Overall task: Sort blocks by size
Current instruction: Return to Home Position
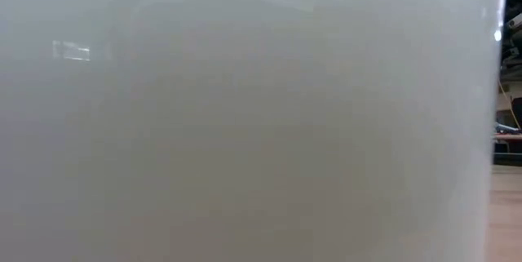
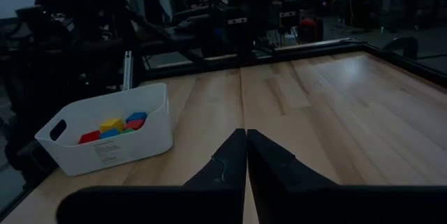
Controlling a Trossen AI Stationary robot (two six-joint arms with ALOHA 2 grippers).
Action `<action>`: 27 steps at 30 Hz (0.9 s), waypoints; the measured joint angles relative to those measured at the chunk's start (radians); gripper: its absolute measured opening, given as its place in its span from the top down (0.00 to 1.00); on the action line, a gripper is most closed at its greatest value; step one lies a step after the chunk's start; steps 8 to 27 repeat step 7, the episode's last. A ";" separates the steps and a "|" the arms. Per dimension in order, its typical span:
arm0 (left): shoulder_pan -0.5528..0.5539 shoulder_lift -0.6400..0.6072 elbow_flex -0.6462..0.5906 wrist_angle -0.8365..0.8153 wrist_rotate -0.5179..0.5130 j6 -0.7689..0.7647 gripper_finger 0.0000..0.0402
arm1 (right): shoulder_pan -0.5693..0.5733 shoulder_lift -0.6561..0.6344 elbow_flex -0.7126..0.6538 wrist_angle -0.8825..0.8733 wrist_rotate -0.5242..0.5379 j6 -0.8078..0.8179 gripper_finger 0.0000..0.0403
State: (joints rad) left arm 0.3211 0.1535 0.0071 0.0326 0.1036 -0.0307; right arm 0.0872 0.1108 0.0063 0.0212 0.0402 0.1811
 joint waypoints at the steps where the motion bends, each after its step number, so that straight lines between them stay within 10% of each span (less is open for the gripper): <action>1: 0.000 0.000 0.000 0.000 0.000 0.000 0.95 | 0.000 0.000 0.000 0.000 0.000 0.000 0.94; 27: 0.000 0.000 0.000 0.000 0.000 0.000 0.95 | 0.000 0.000 0.000 0.000 0.000 0.000 0.93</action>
